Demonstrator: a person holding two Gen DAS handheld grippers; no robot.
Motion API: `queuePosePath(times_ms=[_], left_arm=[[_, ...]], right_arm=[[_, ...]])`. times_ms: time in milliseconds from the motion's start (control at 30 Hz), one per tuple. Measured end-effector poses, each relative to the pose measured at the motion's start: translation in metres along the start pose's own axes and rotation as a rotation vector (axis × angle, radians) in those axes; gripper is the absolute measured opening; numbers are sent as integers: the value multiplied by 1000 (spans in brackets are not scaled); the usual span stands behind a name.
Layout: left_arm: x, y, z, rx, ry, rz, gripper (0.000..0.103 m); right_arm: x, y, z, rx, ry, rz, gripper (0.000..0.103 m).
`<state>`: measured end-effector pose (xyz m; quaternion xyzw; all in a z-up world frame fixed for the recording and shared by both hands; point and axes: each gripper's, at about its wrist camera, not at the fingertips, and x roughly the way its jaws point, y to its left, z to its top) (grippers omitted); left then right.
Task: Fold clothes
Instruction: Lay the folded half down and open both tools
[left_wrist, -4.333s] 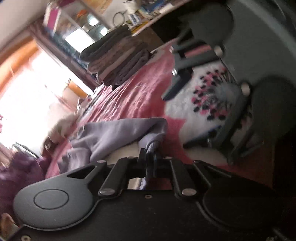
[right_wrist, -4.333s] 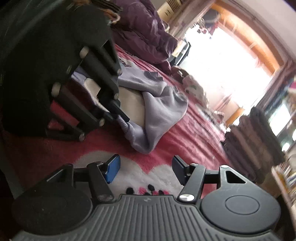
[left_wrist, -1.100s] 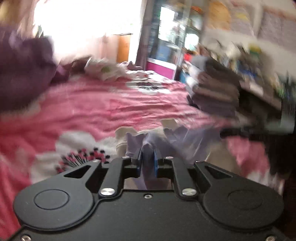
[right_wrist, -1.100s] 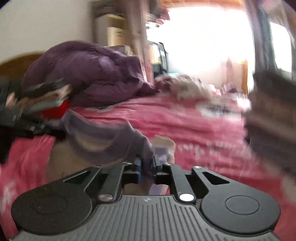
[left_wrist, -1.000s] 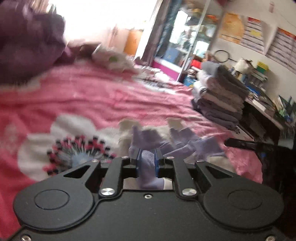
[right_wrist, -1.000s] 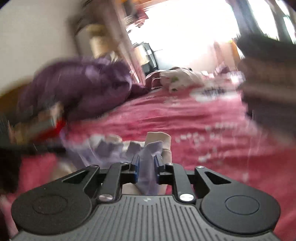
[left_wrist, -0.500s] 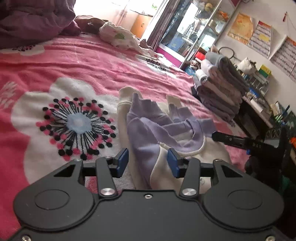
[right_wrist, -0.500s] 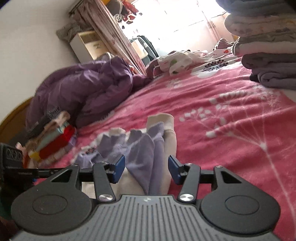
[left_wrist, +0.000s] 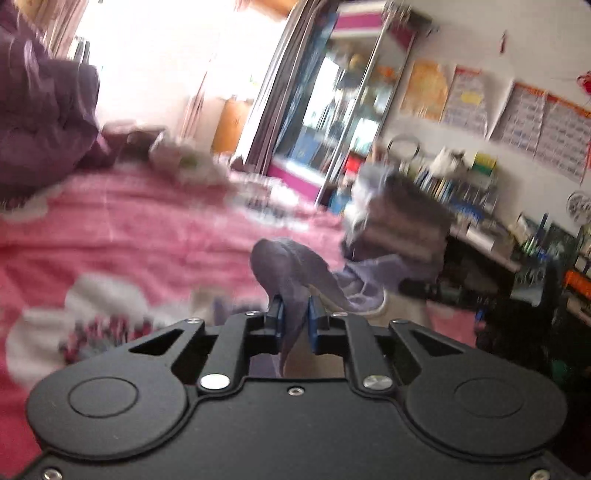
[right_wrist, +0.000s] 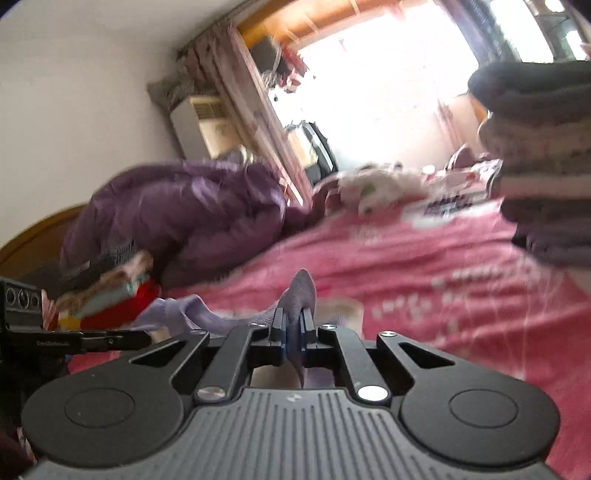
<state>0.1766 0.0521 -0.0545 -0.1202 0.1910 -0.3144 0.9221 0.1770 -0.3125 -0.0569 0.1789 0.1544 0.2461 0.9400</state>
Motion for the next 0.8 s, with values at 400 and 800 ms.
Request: queuePosePath(times_ms=[400, 800], left_arm=[[44, 45, 7, -104, -11, 40, 8], [58, 56, -5, -124, 59, 186, 34]], right_arm=[[53, -37, 20, 111, -14, 26, 8], [82, -62, 4, 184, 94, -76, 27]])
